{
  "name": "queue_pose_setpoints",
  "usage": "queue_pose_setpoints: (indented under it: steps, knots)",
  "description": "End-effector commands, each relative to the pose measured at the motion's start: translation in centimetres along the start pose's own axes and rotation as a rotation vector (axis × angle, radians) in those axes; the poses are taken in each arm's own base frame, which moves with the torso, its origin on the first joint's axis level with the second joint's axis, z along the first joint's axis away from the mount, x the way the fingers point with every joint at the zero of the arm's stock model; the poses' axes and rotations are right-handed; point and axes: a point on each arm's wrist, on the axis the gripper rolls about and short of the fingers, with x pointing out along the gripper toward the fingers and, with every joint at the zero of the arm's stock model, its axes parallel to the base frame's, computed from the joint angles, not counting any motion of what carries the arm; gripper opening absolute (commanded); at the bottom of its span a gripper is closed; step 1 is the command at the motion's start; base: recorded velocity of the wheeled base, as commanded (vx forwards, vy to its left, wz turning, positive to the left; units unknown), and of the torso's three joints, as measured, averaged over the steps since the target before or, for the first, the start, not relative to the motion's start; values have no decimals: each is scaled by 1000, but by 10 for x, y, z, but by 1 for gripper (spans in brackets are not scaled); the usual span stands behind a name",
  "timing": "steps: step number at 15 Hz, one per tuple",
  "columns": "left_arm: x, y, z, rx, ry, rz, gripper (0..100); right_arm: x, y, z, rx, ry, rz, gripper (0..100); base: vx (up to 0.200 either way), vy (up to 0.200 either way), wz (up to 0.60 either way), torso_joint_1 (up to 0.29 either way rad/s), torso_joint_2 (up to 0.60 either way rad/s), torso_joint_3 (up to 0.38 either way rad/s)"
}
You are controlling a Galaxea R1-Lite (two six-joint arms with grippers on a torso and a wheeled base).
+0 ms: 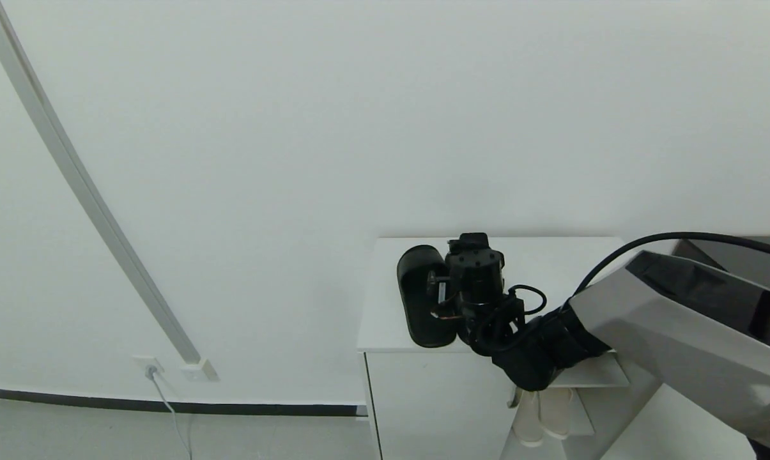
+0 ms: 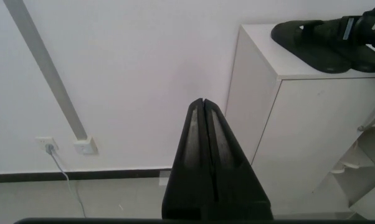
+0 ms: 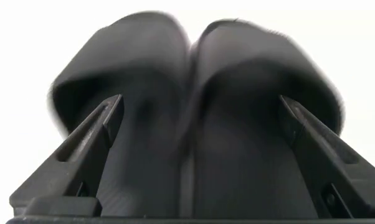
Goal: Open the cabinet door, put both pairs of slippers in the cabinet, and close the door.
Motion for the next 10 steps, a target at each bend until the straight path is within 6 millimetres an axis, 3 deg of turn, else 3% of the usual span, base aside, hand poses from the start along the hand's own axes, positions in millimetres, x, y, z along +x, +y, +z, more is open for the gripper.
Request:
queue_pose_setpoints:
  steps: [1, 10]
  knots:
    - [0, 0, 0, 0, 0, 1, 0, 14, 1, -8, -11, 14, -10, 100, 0, 0, 0, 0, 0, 0]
    - [0, 0, 0, -2, 0, 1, 0, 47, 16, -5, -21, 32, -27, 100, 0, 0, 0, 0, 0, 0]
